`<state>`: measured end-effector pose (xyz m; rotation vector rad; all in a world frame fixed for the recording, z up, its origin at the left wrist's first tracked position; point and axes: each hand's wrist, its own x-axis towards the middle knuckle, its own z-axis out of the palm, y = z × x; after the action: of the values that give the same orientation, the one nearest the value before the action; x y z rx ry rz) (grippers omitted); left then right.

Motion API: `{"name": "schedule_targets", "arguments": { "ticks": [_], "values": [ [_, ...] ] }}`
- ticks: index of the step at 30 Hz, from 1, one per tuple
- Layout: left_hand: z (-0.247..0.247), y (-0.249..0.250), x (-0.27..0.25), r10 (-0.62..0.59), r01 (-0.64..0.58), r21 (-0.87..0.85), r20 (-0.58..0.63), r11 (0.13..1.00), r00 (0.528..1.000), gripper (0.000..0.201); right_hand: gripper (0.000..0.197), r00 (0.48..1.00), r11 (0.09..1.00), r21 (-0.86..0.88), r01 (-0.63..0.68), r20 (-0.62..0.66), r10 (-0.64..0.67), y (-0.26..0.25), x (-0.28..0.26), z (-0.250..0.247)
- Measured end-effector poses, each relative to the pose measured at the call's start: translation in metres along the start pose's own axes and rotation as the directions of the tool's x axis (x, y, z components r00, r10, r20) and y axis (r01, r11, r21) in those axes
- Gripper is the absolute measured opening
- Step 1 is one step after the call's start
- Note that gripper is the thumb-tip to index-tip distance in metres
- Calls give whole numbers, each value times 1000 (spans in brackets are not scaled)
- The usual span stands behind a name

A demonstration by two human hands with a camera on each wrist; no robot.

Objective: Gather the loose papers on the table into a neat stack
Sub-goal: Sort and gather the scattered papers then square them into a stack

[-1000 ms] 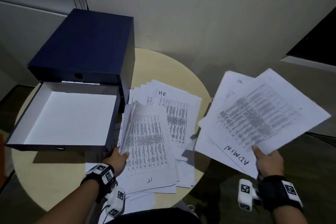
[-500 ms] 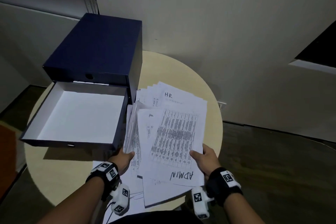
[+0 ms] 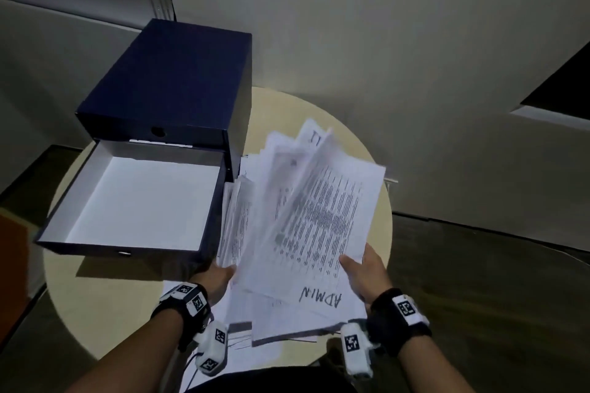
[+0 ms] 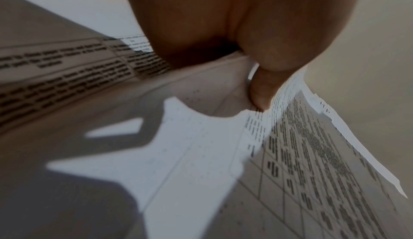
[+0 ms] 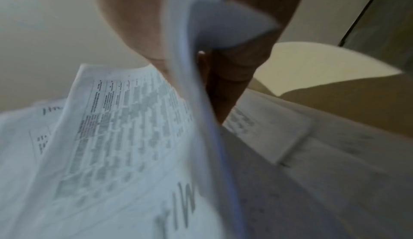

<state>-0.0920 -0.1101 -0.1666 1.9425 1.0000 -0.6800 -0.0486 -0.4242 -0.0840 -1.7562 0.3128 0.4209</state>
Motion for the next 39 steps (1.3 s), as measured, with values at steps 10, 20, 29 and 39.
{"name": "schedule_targets", "arguments": {
  "ticks": [10,20,29,39],
  "values": [
    [-6,8,-20,48,-15,-238,132,971,990,91,35,973,966,-117,-230,-39,227,66,8,17],
    [4,20,-49,330,-330,22,-62,944,942,36,31,939,928,-226,-297,106,327,44,-5,36],
    [-15,67,-108,550,-559,-340,-132,756,825,15,48,978,964,187,-188,-53,201,19,-4,15],
    [-14,97,-120,414,-254,-456,293,853,862,60,44,971,981,182,-71,-211,110,-33,-4,-20]
  ]
}}
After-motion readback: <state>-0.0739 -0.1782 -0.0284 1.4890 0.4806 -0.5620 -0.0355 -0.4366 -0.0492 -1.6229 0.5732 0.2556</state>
